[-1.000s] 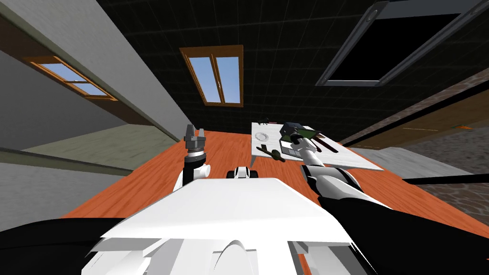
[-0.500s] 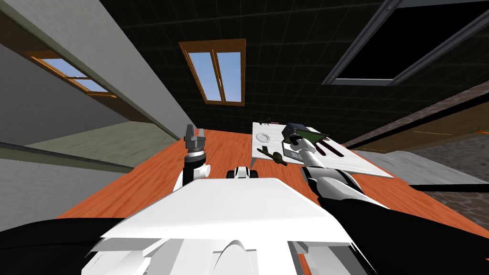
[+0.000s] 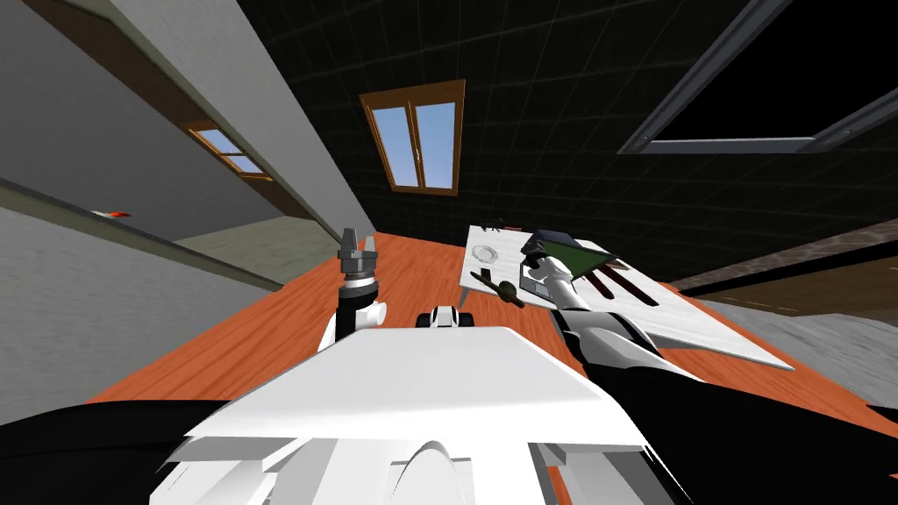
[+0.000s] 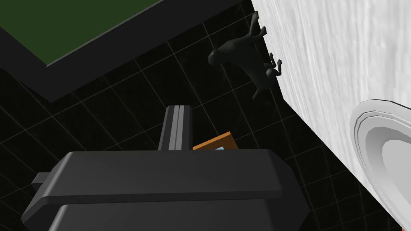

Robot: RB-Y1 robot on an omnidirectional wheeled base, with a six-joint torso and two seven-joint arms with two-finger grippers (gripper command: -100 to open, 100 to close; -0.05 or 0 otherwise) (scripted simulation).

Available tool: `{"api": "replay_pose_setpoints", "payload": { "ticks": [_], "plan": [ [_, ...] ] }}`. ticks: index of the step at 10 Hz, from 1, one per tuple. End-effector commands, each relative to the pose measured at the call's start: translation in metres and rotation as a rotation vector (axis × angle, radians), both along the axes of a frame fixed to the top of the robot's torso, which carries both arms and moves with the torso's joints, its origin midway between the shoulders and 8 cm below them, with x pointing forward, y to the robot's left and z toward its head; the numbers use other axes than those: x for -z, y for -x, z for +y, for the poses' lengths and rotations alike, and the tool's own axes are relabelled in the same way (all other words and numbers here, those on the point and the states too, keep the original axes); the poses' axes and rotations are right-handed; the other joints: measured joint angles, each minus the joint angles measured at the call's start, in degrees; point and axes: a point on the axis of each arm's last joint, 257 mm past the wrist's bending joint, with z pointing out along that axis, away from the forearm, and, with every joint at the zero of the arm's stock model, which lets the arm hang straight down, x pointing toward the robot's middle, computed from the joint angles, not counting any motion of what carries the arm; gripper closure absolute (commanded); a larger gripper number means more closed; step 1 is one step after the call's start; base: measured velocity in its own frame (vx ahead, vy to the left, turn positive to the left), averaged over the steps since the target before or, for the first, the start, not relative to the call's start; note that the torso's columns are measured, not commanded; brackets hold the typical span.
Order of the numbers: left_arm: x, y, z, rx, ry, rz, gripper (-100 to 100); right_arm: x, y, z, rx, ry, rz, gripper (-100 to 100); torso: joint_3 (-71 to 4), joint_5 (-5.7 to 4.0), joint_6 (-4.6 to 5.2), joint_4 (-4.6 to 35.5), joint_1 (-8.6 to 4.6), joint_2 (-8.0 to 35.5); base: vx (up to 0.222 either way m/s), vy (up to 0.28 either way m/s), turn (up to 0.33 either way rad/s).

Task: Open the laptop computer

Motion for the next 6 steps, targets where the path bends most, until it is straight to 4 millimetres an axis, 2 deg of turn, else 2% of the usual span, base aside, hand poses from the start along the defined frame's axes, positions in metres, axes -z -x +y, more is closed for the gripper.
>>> {"api": "replay_pose_setpoints", "payload": {
  "ticks": [1, 2, 3, 4, 6],
  "plan": [
    [0.0, 0.0, 0.0, 0.0, 0.0, 0.0, 0, 0.005, 0.008, -0.015, 0.073, 0.014, 0.02, 100, 0.0, 0.05, 0.07, 0.0, 0.15, 0.0, -0.026, -0.029, -0.055],
    [0.0, 0.0, 0.0, 0.0, 0.0, 0.0, 0, 0.023, 0.009, 0.001, 0.062, 0.015, 0.042, 100, 0.0, 0.09, 0.01, 0.0, 0.29, -0.1, -0.106, -0.121, 0.331],
    [0.0, 0.0, 0.0, 0.0, 0.0, 0.0, 0, 0.022, 0.013, -0.006, 0.092, 0.025, 0.043, 100, 0.1, 0.02, -0.14, 0.0, 0.0, 0.1, -0.114, -0.172, 0.384],
    [0.0, 0.0, 0.0, 0.0, 0.0, 0.0, 0, 0.021, 0.016, -0.012, 0.121, 0.036, 0.047, 100, 0.1, -0.03, -0.02, 0.0, -0.15, 0.1, -0.057, -0.098, 0.079],
    [0.0, 0.0, 0.0, 0.0, 0.0, 0.0, 0, 0.021, 0.024, -0.025, 0.176, 0.04, 0.052, 100, -0.1, 0.11, 0.01, -0.1, 0.35, -0.2, -0.004, -0.006, -0.041]
  ]
}}
